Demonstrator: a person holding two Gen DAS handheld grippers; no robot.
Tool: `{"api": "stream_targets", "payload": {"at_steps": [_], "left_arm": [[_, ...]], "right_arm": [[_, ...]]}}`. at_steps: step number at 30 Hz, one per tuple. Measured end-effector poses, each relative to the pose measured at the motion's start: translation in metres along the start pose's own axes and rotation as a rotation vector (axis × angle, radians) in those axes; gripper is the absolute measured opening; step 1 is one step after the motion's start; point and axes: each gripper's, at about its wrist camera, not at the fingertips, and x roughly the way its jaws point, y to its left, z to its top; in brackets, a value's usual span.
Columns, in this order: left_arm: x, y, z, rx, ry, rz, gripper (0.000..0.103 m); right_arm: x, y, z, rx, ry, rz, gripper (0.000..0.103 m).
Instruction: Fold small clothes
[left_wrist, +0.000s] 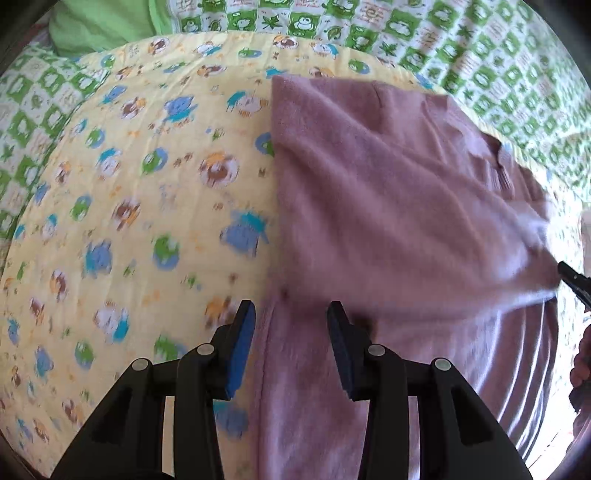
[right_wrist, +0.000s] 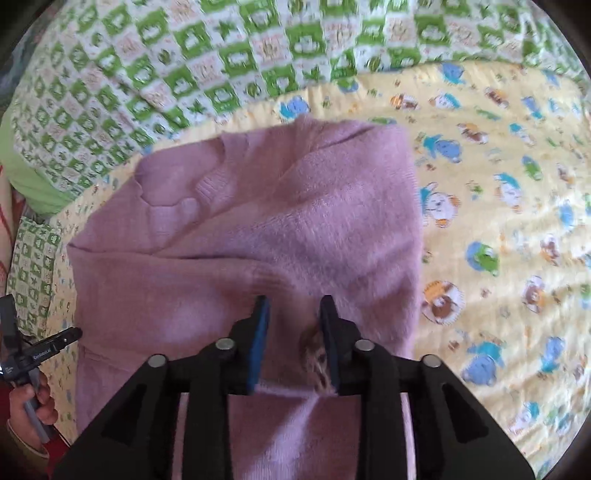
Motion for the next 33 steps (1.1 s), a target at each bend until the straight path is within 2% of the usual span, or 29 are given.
{"api": "stream_targets", "payload": {"at_steps": [2,6,10,15,18,30,33], "left_arm": [[-0.007,0.003,-0.018,-0.001,0.015,-0.013,0.041],[-0.018,0.005,-0.064,0.003,0.060,-0.042,0.041],[-0.025,0.003,-0.117,0.024,0.108,-0.038,0.041],[-0.042,0.007,-0.166,0.006,0.119,-0.090,0.041],[-0.052,0.012,-0.192,0.013,0.128,-0.095,0.041],[-0.070,0.021,-0.256,0.026,0.164,-0.129,0.046],[-0.064,0.012,-0.259,0.054,0.168,-0.122,0.047]], "right_arm": [[-0.015,-0.003,-0.014,0.011,-0.010,0.005,0.043],[-0.040,-0.007,-0.049,0.017,0.002,0.007,0.043],[-0.059,-0.009,-0.086,0.026,0.032,0.003,0.043],[-0.084,-0.016,-0.132,0.034,0.049,-0.001,0.043],[-0.097,-0.019,-0.156,0.042,0.048,-0.002,0.043],[-0.132,-0.037,-0.232,0.090,0.085,-0.038,0.044],[-0.139,-0.046,-0.247,0.110,0.095,-0.044,0.044]]}}
